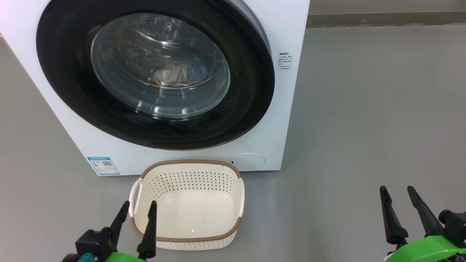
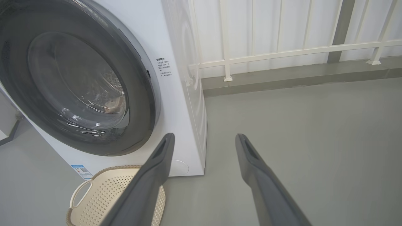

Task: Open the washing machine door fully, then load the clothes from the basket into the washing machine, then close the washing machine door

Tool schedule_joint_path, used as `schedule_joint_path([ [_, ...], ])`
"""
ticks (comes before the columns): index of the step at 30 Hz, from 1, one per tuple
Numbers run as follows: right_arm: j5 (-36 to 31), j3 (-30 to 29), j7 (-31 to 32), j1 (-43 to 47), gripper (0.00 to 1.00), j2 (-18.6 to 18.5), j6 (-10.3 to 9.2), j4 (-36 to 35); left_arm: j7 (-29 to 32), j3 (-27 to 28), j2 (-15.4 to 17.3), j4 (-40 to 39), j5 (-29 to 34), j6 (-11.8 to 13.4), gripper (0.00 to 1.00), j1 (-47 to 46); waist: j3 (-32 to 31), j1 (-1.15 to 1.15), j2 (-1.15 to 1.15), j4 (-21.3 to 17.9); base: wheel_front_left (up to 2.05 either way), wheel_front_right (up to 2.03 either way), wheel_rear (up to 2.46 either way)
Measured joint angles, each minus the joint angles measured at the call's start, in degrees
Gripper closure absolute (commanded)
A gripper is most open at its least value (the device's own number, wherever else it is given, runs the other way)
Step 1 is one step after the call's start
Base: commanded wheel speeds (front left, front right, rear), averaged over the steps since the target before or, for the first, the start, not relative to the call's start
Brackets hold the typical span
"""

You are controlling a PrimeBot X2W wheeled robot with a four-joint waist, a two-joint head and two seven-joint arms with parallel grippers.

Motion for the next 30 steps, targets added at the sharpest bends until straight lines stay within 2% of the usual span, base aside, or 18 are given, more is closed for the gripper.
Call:
schedule_joint_path([
  [25, 0.6, -0.3, 0.4, 0.8, 0.00, 0.0, 0.00, 0.6, 0.0, -1.6, 0.2, -0.1, -0.1, 0.2, 0.00, 0.0, 0.5, 0.00, 0.00, 0.9, 0.00, 0.00, 0.00],
  [26, 0.8, -0.2, 0.4, 0.8, 1.00, 0.0, 0.00, 0.7, 0.0, -1.8, 0.2, -0.1, -0.1, 0.2, 1.00, 0.0, 0.6, 0.00, 0.00, 1.0, 0.00, 0.00, 0.00],
  [30, 1.6, 0.0, 0.4, 0.9, 1.00, 0.6, 0.00, 3.3, 0.1, -2.2, -0.6, 1.8, -0.1, 0.2, 1.00, 0.9, 0.7, 0.01, 0.00, 1.1, 0.00, 0.00, 0.00],
])
